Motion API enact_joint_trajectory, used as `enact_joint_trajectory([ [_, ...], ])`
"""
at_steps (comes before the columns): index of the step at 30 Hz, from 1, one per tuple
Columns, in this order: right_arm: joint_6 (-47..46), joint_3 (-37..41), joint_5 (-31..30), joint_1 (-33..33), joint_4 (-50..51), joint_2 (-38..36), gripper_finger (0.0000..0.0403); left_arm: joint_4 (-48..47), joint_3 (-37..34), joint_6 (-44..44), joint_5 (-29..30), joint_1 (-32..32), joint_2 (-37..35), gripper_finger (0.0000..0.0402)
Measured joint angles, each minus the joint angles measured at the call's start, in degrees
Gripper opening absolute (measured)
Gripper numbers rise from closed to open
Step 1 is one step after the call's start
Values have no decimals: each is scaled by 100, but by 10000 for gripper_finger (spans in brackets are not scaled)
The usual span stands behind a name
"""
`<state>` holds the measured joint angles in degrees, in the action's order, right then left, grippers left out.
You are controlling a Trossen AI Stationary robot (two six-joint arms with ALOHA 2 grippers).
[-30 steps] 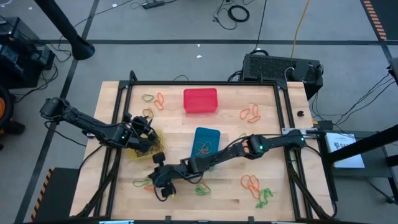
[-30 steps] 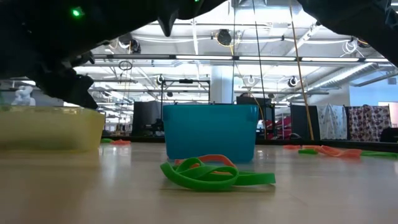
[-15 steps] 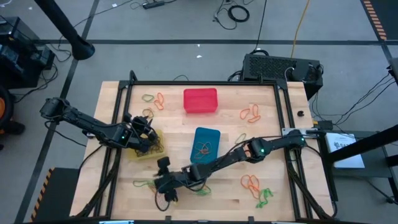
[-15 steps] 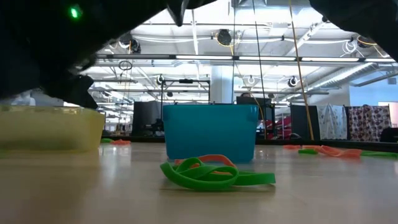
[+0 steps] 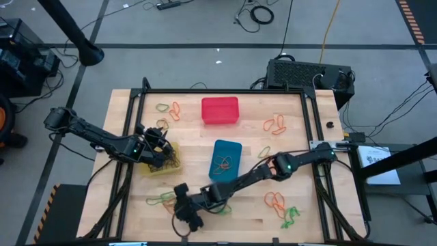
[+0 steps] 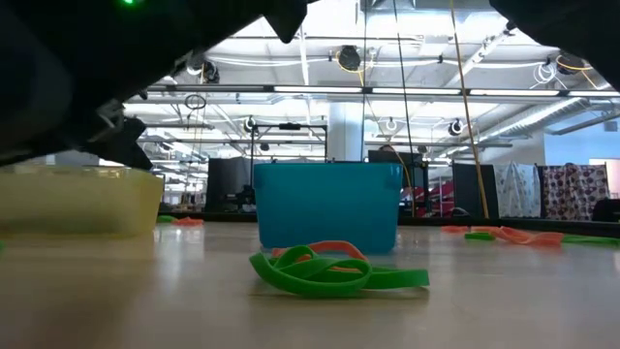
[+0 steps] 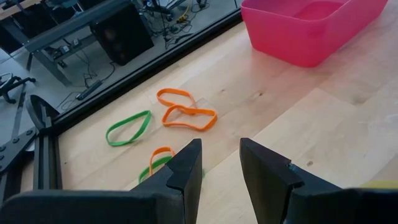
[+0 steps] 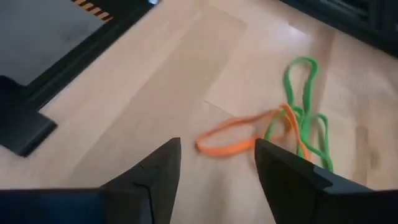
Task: Sort rubber bands into baskets
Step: Put the orange rubber band into the blue bin
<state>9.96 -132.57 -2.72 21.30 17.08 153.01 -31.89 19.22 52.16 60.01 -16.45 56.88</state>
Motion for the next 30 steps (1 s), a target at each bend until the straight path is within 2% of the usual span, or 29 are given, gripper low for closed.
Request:
enact_joint_trajectory([
  [8, 135, 0, 11, 46, -662, 262, 198, 50, 0, 0, 0, -2, 0, 118],
  [12, -69, 0, 386, -42, -1045, 428, 198, 47, 0, 0, 0, -1, 0, 118],
  [18, -357, 0, 362, -185, -942, 442, 196, 45, 0, -2, 0, 0, 0, 118],
  [21, -372, 0, 263, -219, -799, 442, 182, 47, 0, -2, 0, 0, 0, 118],
  [30, -481, -13, 435, -191, -898, 588, 107, 49, 0, -2, 0, -2, 0, 118],
])
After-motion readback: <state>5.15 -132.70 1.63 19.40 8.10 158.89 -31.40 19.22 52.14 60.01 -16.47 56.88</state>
